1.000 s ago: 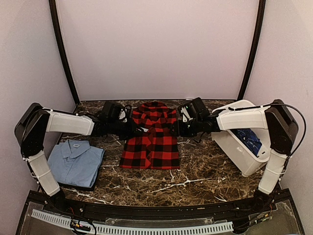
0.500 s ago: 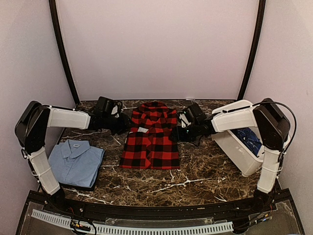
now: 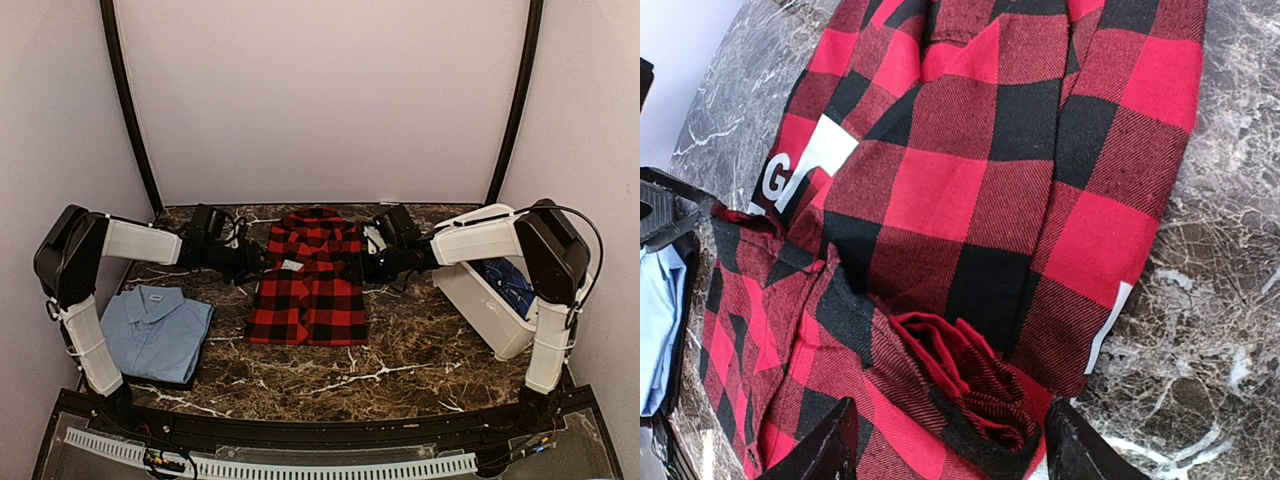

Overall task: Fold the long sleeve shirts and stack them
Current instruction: Smooth out the 2/3-rectangle-folded shirt at the center of the board.

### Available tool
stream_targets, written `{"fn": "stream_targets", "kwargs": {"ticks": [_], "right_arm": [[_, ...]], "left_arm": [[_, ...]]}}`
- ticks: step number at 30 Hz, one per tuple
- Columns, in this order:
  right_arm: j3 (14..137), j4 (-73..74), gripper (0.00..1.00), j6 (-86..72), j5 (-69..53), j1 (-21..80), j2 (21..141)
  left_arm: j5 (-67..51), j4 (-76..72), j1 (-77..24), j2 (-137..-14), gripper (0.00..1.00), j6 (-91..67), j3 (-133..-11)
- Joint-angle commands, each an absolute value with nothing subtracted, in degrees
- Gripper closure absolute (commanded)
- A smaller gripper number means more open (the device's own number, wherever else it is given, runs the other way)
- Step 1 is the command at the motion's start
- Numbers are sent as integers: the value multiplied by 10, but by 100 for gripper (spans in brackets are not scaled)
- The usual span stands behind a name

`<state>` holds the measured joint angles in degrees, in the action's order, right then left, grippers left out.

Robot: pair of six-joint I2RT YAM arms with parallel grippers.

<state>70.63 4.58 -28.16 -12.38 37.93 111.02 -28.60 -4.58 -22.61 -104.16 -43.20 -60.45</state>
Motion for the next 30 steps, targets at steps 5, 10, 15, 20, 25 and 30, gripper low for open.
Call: {"fn": "stream_targets", "kwargs": {"ticks": [5, 10, 15, 20, 25, 30], "right_arm": [[724, 32, 42, -282, -143, 370, 1117], [737, 40, 45, -278, -149, 370, 1124], [740, 42, 48, -275, -147, 369, 1121], [748, 47, 55, -272, -148, 369, 1125], [751, 47, 61, -270, -149, 368, 1125], [753, 51, 66, -267, -146, 369, 1123]], "left_arm": [[-326, -34, -224, -1071, 45, -420, -624], [-283, 11, -224, -1071, 47, -399, -638], [-269, 12, -222, -1068, 45, -393, -632], [-289, 17, -221, -1087, 45, -390, -646], [-279, 25, -221, -1092, 45, -387, -653], [-234, 63, -221, -1086, 46, -366, -663]]}}
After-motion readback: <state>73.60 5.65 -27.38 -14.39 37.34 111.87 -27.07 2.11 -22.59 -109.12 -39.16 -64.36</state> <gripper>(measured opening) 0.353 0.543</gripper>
